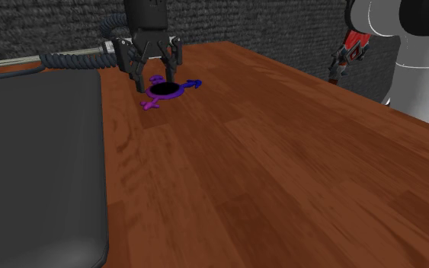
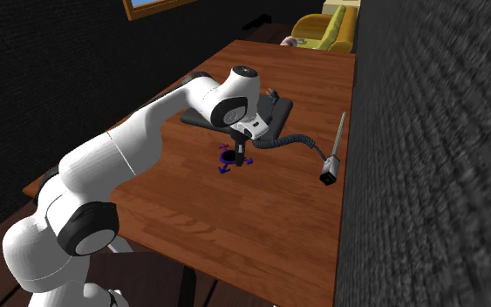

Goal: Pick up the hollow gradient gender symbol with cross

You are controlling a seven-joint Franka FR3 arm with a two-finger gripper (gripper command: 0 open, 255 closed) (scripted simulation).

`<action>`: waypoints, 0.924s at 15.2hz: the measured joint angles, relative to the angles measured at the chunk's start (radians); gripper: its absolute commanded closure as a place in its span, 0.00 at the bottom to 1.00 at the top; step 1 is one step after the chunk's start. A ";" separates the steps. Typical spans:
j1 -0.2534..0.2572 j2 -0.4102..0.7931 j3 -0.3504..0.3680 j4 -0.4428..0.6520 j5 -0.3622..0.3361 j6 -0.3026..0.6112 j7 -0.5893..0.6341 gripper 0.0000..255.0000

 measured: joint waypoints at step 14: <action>0.036 0.065 0.002 0.188 -0.031 -0.127 0.020 1.00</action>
